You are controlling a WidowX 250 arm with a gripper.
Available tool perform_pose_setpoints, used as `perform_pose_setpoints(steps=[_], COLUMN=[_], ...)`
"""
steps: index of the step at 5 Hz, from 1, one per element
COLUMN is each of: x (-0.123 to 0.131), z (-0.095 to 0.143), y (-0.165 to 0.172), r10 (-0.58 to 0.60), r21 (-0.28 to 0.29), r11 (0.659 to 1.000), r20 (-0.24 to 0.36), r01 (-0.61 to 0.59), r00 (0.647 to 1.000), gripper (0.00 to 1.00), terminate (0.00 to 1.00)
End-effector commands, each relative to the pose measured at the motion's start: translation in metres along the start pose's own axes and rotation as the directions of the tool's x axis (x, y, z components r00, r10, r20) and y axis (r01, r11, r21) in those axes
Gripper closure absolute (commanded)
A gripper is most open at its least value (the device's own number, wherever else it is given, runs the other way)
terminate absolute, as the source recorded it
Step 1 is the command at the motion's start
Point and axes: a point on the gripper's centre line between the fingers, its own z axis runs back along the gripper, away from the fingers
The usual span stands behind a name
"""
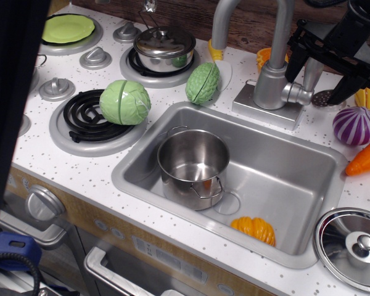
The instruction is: Turn lever vertical to front
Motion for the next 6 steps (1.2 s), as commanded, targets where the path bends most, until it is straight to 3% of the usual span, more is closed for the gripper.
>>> perform_pose_setpoints(steps=[1,2,3,4,6], x=[0.0,0.008,0.016,0.024,0.041], z=[0.0,0.007,0.009,0.015,0.019], y=[0.0,0.002,0.006,0.01,0.018], r10=[0.0,0.028,0.039,0.057,-0.006], r21=[0.0,0.027,0.001,-0.015,0.016], r11=[1.0,0.999,0.999,0.998,1.0], r20=[0.0,0.071,0.082,0.152,0.231], r01=[0.0,-0.03,-0.039,-0.055,0.002], r00=[1.0,0.997,0.996,0.987,0.973], gripper=[0.0,0.0,0.0,0.0,0.0], terminate=[0.0,0.0,0.0,0.0,0.0])
